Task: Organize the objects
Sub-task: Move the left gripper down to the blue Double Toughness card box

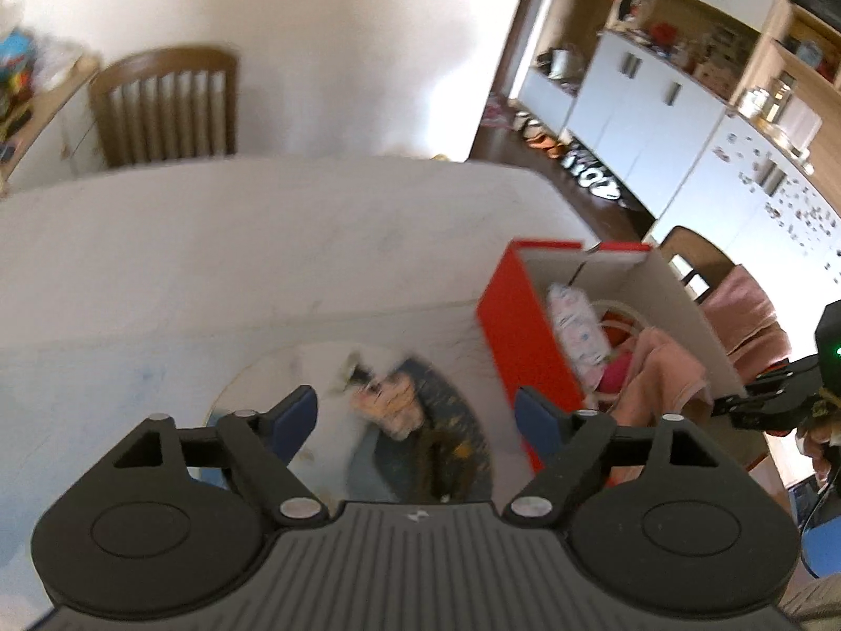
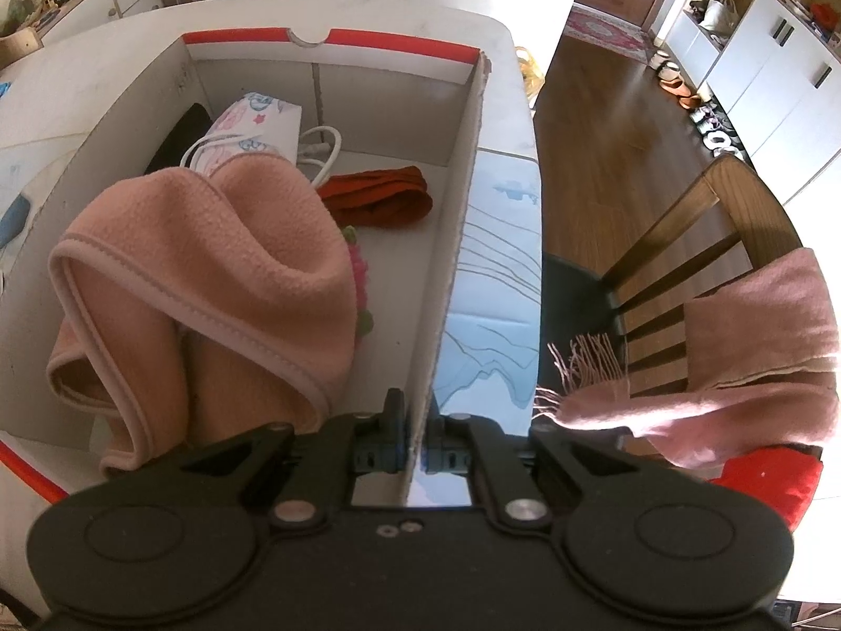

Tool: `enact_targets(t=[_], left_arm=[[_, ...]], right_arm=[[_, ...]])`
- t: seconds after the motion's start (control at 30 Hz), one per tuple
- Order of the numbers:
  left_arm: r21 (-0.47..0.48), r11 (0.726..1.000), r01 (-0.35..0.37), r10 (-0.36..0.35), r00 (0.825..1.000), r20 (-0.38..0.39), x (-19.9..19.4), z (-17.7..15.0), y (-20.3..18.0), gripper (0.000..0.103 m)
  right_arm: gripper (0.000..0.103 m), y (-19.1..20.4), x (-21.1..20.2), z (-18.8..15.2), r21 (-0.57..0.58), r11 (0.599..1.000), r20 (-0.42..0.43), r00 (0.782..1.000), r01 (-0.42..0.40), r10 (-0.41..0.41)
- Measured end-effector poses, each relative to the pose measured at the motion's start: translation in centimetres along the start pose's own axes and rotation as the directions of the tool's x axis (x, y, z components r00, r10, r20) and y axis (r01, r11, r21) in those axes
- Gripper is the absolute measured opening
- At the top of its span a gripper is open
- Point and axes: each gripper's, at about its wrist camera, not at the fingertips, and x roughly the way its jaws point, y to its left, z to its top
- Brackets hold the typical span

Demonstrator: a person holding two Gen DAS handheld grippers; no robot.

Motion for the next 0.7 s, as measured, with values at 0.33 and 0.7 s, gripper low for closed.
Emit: enact_targets(t=[0.33, 0.7], left_arm=[[-0.181, 0.976, -0.118, 0.089, 0.983, -0.161, 4.3, -6.0, 3.0, 0.103], [-0.309, 0.909, -0.28, 0.198, 0.942, -0.27, 8.6, -8.7, 4.7, 0.103]], right_arm=[[0.005, 0.0, 0.0, 0.0, -0.001, 1.0, 0.0, 1.0, 0.0, 0.0], [0.005, 0.0, 0.0, 0.0, 0.001, 1.0, 0.002, 1.0, -0.002, 0.002]])
